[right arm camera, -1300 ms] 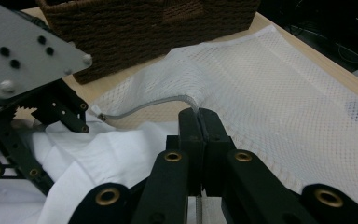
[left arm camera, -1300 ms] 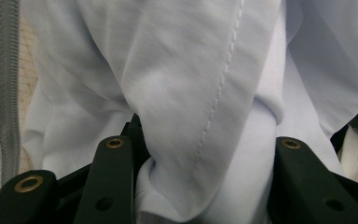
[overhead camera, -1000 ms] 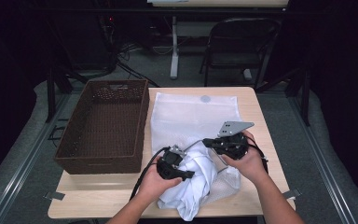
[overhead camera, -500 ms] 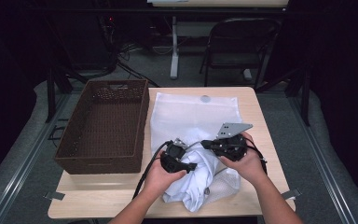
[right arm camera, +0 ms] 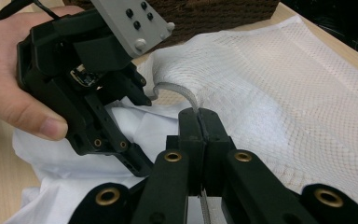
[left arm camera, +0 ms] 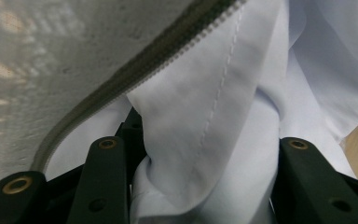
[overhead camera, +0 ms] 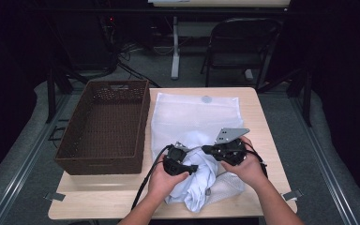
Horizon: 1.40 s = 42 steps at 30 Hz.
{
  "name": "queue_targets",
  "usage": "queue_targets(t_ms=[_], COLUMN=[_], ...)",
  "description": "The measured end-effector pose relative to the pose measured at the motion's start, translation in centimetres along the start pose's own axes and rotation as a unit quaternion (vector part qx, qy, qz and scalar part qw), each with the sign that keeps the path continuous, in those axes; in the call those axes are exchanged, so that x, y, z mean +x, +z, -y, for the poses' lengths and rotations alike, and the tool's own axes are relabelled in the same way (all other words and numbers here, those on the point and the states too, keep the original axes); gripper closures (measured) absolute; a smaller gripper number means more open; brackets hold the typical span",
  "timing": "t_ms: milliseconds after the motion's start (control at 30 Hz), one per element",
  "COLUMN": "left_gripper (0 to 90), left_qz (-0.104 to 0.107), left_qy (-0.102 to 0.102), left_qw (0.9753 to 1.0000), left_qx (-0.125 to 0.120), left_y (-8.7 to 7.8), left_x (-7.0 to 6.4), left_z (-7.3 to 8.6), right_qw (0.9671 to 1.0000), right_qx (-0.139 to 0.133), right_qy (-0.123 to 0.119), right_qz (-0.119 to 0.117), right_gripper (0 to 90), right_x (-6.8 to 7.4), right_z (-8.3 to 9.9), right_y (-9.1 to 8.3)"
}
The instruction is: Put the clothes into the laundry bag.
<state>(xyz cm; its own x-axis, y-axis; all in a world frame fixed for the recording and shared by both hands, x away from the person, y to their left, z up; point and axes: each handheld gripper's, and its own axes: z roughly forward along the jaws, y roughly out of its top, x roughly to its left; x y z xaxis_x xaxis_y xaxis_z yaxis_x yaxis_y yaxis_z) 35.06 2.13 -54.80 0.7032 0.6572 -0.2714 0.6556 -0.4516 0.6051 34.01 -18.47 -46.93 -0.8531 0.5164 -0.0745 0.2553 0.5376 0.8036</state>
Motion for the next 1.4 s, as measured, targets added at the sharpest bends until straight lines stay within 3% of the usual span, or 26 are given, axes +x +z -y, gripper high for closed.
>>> queue_targets(t_ms=[167,333,433,733,833,1000,1200,1400], left_gripper=[53.5,52.7,53.8,55.0,55.0,54.8,52.3,41.4], left_qz=[-0.001,-0.004,-0.001,-0.004,-0.010,-0.010,-0.046,-0.052], left_qy=[0.003,-0.014,-0.010,-0.022,-0.016,-0.041,-0.040,-0.035], left_qw=[1.0000,0.9999,0.9999,0.9996,0.9998,0.9986,0.9977,0.9976], left_qx=[0.001,-0.006,-0.006,-0.017,-0.012,-0.032,-0.030,-0.031], left_y=[0.1,0.1,0.1,-0.3,-0.5,-0.8,0.1,0.4], left_x=[0.0,-0.1,0.1,0.3,0.3,0.3,0.5,0.3], left_z=[0.0,0.1,0.1,-0.4,-0.8,-1.4,-1.5,-1.4], right_qw=[1.0000,1.0000,1.0000,0.9999,0.9999,0.9999,0.9999,0.9999], right_qx=[0.003,0.006,0.006,0.005,0.004,0.001,0.005,0.011], right_qy=[-0.003,-0.004,-0.005,-0.009,-0.010,-0.009,-0.008,-0.002], right_qz=[0.000,-0.002,-0.002,-0.008,-0.010,-0.011,-0.009,-0.007], right_gripper=[89.3,89.3,89.3,89.3,89.3,89.3,89.3,89.3], right_x=[0.1,0.2,0.3,0.7,0.7,0.8,0.7,0.3], right_z=[0.1,0.2,0.2,0.0,0.0,-0.1,0.0,0.4], right_y=[0.1,0.2,0.3,0.3,0.3,0.2,0.3,0.6])
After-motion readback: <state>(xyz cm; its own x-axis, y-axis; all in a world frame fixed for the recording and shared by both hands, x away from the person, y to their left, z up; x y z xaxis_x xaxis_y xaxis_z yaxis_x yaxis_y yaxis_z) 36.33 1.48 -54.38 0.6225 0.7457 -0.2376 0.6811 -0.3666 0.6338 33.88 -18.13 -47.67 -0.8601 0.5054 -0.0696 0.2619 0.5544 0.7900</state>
